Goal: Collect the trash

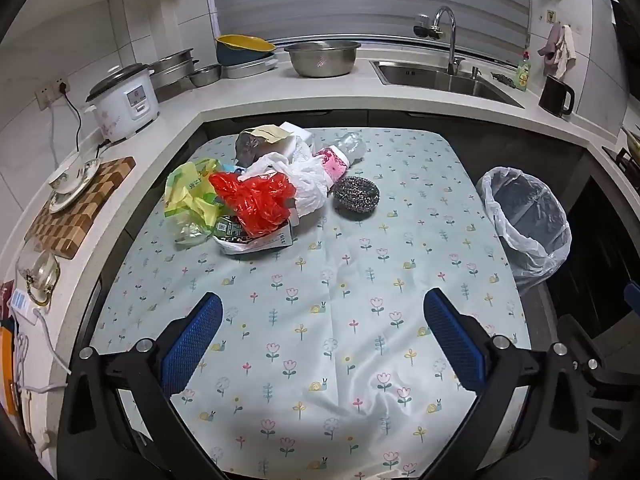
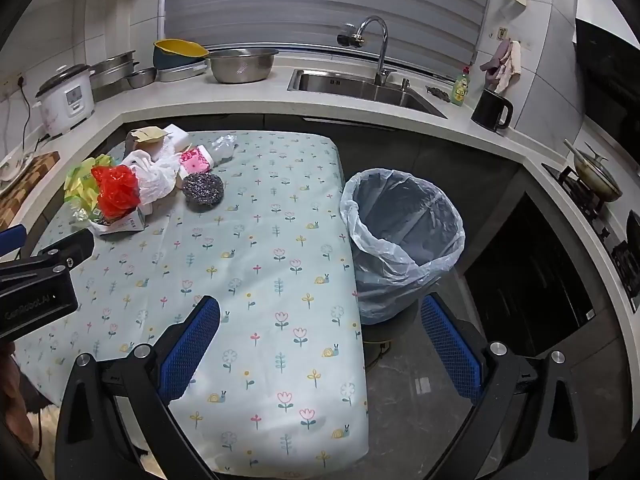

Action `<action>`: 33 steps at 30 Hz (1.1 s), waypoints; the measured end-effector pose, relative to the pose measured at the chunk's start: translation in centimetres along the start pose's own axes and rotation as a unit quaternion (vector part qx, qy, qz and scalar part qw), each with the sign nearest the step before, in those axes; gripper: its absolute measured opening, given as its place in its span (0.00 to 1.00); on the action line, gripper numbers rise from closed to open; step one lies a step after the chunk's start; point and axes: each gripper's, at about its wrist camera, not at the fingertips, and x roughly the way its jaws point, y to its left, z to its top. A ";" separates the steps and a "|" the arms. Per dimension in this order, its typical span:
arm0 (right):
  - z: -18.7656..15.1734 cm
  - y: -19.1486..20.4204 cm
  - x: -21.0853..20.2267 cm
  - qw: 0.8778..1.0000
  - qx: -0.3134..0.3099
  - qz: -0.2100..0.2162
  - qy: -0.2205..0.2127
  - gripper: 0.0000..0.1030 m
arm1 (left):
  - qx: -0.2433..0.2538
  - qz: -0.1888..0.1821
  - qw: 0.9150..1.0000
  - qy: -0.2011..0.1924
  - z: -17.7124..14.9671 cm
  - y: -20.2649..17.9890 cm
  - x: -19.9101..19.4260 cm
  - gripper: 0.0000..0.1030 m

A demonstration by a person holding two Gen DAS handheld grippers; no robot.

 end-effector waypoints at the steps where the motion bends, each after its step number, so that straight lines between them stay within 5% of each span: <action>1: 0.0 0.0 0.0 1.000 -0.001 -0.001 0.002 0.93 | -0.002 -0.002 1.000 -0.006 0.0 0.0 -0.1 0.93; 33: -0.2 0.1 0.3 1.000 -0.006 0.006 0.001 0.93 | -0.005 0.005 1.000 0.005 -0.4 0.4 0.1 0.93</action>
